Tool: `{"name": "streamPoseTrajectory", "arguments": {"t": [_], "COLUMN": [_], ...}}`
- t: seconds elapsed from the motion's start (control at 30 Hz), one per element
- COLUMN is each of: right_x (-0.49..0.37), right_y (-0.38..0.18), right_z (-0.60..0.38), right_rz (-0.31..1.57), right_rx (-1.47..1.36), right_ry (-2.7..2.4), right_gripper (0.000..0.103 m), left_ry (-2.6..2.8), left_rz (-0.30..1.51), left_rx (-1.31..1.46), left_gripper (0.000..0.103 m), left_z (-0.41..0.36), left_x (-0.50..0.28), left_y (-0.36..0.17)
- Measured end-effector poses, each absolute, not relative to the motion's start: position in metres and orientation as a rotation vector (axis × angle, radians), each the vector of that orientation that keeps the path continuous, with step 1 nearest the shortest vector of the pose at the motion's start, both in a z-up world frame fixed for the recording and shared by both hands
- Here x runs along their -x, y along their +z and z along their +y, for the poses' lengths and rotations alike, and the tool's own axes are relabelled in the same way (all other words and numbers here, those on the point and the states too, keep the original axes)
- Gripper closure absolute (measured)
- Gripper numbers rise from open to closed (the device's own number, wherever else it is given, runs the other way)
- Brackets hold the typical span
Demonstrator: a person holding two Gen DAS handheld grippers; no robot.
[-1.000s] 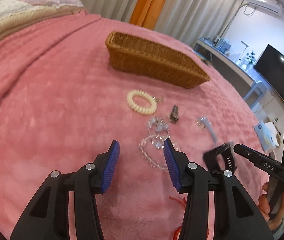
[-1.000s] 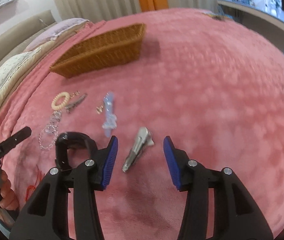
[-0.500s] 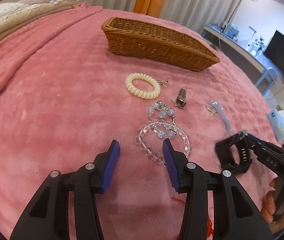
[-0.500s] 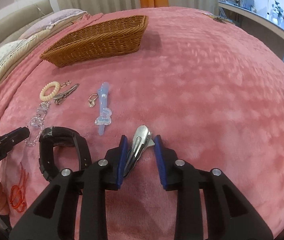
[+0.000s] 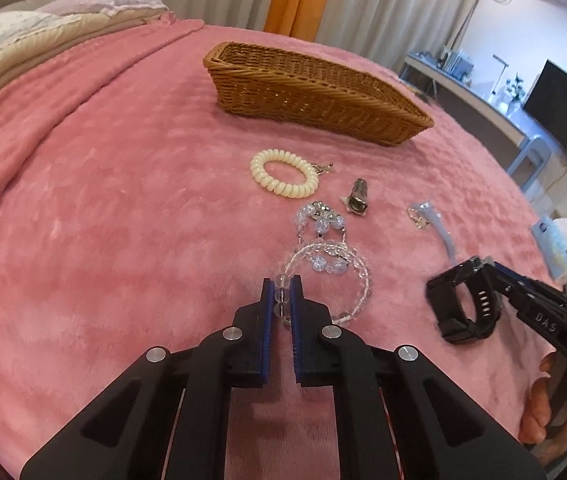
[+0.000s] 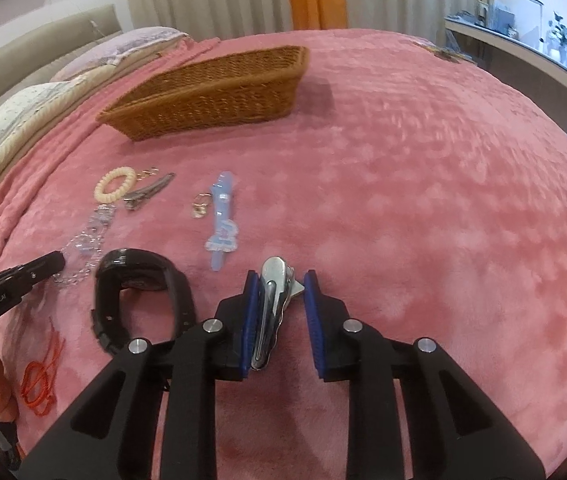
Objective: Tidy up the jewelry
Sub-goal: 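Carry the clip and crystal bracelet into the basket and open both tools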
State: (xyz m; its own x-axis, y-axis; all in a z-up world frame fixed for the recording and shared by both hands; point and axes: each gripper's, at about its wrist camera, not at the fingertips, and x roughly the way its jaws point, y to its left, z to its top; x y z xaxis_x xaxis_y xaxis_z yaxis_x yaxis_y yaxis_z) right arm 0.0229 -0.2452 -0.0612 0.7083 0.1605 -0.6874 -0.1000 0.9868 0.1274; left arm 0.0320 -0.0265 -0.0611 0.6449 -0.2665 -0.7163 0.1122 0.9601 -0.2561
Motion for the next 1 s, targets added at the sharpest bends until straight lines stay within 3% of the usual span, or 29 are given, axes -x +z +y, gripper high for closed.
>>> {"name": "streamPoseTrajectory", "arguments": {"t": [0.47,1.0], "right_x": [-0.010,-0.060], "right_y": [-0.033,0.056], "right_z": [-0.243,-0.226], "right_rz": [0.701,0.569], "right_rx": [-0.082,-0.038], "right_ry": [0.189,0.247], "right_gripper": [0.083,0.083], "left_ry": [-0.402,-0.421], "left_rz": [0.674,0.526], "left_rx": [0.279,0.190], "left_gripper": [0.097,0.097], "left_z": [-0.016,-0.019], "left_x": [-0.009,-0.053], "left_y": [-0.025,0.053]}}
